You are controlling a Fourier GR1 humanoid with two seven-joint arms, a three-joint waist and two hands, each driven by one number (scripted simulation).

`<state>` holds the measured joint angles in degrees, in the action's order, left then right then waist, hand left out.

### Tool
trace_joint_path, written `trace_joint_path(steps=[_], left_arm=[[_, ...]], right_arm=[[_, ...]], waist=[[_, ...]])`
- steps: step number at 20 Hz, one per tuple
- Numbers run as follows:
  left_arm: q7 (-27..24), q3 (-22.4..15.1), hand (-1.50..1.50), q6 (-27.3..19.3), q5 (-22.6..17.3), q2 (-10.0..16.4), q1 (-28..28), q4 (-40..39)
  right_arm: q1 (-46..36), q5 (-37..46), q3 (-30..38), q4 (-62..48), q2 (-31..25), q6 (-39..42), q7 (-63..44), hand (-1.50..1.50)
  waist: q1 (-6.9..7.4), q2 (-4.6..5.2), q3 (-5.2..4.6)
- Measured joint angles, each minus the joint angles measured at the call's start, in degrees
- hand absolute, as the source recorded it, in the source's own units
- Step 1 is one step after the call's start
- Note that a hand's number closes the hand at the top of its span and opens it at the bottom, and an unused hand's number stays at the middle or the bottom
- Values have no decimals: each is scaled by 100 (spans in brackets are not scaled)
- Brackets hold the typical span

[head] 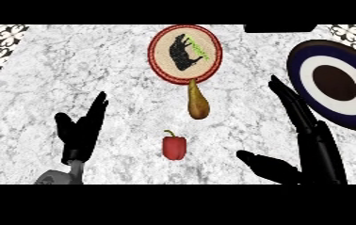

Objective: Pick the bell pepper from the placemat and place it in the plate

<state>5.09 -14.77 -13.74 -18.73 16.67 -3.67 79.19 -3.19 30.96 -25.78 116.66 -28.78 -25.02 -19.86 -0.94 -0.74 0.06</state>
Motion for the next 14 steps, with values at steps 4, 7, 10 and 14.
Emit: trace_joint_path(steps=[4, 7, 10, 14], left_arm=[[91, -14, 0, 50, 12, 25, -6, 40], [97, -15, 0, 64, 24, -2, 18, 89], [146, 20, 0, 146, 6, 45, 41, 123], [213, 52, 0, 186, 21, 45, 92, 199]], right_arm=[[-246, 539, -520, 304, -133, 940, -1156, -150], [-599, 882, -855, 458, 21, 1619, -2072, -150], [-992, 1263, -1240, 438, 394, 2230, -2966, -150], [-1503, 1775, -1721, -28, 1231, 2656, -3680, -150]], waist=[[57, 6, -6], [105, 12, -1], [129, 22, -1], [147, 34, 7]])
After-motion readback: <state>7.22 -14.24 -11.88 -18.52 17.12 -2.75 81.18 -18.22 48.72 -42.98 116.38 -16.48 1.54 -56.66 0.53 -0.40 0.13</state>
